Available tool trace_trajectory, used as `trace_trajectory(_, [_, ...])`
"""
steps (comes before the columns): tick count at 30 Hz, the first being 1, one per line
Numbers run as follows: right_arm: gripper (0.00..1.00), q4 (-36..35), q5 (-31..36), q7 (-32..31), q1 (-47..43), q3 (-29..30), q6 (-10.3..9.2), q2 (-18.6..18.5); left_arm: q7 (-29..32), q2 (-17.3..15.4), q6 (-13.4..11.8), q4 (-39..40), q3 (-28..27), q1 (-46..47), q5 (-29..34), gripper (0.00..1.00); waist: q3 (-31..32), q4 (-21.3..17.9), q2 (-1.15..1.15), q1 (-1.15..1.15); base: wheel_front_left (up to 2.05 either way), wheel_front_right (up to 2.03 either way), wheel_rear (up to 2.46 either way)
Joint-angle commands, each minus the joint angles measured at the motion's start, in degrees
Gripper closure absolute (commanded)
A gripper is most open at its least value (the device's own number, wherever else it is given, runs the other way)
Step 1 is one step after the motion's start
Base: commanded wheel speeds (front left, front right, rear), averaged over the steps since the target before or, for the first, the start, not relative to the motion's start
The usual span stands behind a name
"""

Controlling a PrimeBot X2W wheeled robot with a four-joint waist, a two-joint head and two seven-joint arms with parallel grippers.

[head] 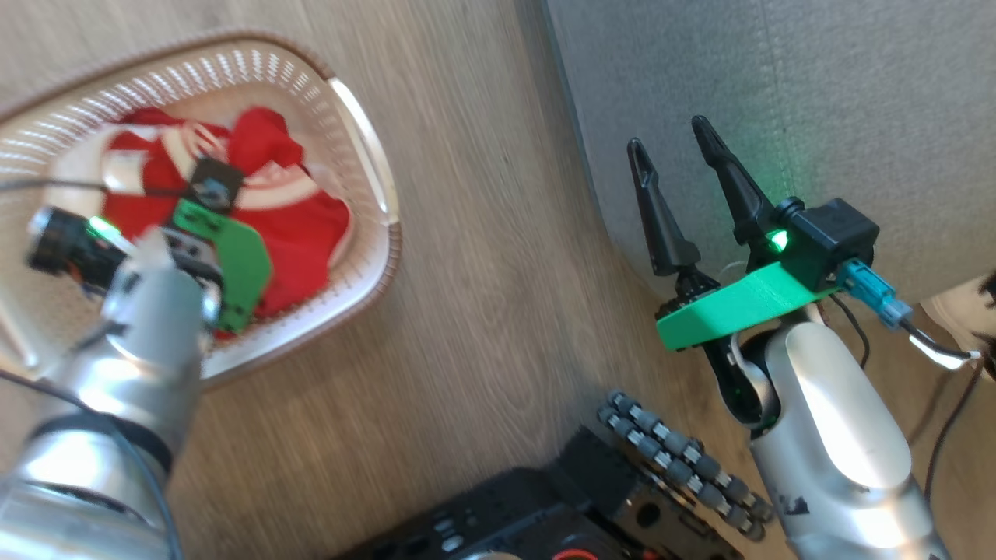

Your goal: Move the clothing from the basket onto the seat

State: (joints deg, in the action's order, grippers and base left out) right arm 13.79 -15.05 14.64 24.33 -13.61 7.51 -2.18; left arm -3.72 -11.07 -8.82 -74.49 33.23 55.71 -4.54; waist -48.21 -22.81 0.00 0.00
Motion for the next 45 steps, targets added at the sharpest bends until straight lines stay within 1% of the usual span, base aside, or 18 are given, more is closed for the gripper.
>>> trace_trajectory(1, [0.00, -0.88, 0.63, 0.36, -2.61, -0.36, -0.02, -0.84, -1.76, 0.31, -0.40, 0.54, -1.18, -2.29, -0.67, 1.00, 3.90, 2.28, 0.00, 0.00, 0.00, 0.00, 0.00])
trace_trajectory(9, [0.00, 0.56, 2.01, 0.36, -5.45, 0.24, -0.02, -2.63, -9.28, 4.78, -1.08, 0.61, -2.08, -7.96, -3.44, 1.00, 16.36, 6.88, 0.00, 0.00, 0.00, 0.00, 0.00])
trace_trajectory(12, [0.00, 1.00, 2.22, 0.36, -6.40, 0.15, -0.02, -3.09, -10.38, 5.54, -1.23, 1.17, -2.60, -9.49, -4.40, 1.00, 19.53, 7.99, 0.00, 0.00, 0.00, 0.00, 0.00])
trace_trajectory(13, [0.00, 1.09, 2.28, 0.36, -7.41, 0.58, -0.02, -3.43, -10.98, 6.18, -1.50, 2.49, -3.31, -10.90, -5.48, 1.00, 22.26, 9.36, 0.00, 0.00, 0.00, 0.00, 0.00])
trace_trajectory(14, [0.00, 1.11, 2.41, 0.36, -7.91, 0.75, -0.02, -3.67, -11.13, 6.43, -1.79, 3.47, -3.68, -11.52, -5.95, 1.00, 23.35, 10.02, 0.00, 0.00, 0.00, 0.00, 0.00])
trace_trajectory(16, [0.00, 1.22, 2.61, 0.36, -8.84, 1.24, -0.02, -4.12, -11.23, 6.73, -2.40, 7.35, -3.92, -12.86, -6.15, 1.00, 25.54, 11.43, 0.00, 0.00, 0.00, 0.00, 0.00])
trace_trajectory(21, [0.00, 1.85, 3.13, 0.36, -11.42, 2.14, -0.02, -4.71, -11.26, 6.44, -2.63, 18.78, -5.07, -18.73, -6.08, 1.00, 31.32, 14.52, 0.00, 0.00, 0.00, 0.00, 0.00])
trace_trajectory(28, [0.00, 2.50, 3.71, 0.36, -14.91, 2.70, -0.02, -5.20, -11.27, 5.54, -4.42, 34.60, -8.92, -26.56, -4.81, 1.00, 37.65, 17.82, 0.00, 0.00, 0.00, 0.00, 0.00])
trace_trajectory(34, [0.00, 2.80, 3.99, 0.36, -17.47, 3.42, -0.02, -5.13, -11.27, 5.98, -4.93, 46.60, -13.09, -32.14, -3.79, 1.00, 41.83, 20.07, 0.00, 0.00, 0.00, 0.00, 0.00])
trace_trajectory(36, [0.00, 2.92, 4.15, 0.36, -18.28, 3.44, -0.02, -5.09, -11.27, 6.29, -4.74, 50.06, -14.17, -33.79, -3.30, 1.00, 43.25, 20.64, 0.00, 0.00, 0.00, 0.00, 0.00])
trace_trajectory(40, [0.00, 2.65, 2.29, 0.36, -19.75, 4.59, -0.02, -4.35, -11.27, 7.01, -4.64, 56.55, -16.61, -36.80, -2.76, 1.00, 45.70, 21.58, 0.00, 0.00, 0.00, 0.00, 0.00])
trace_trajectory(43, [0.00, 2.48, 2.50, 0.36, -20.63, 4.58, -0.02, -4.29, -11.28, 7.28, -5.11, 61.88, -17.74, -38.18, -0.76, 1.00, 46.78, 22.02, 0.00, 0.00, 0.00, 0.00, 0.00])
trace_trajectory(45, [0.00, 2.41, 3.02, 0.36, -20.97, 4.34, -0.02, -4.42, -11.28, 7.49, -4.91, 65.42, -18.03, -38.92, -0.23, 1.00, 47.20, 22.29, 0.00, 0.00, 0.00, 0.00, 0.00])
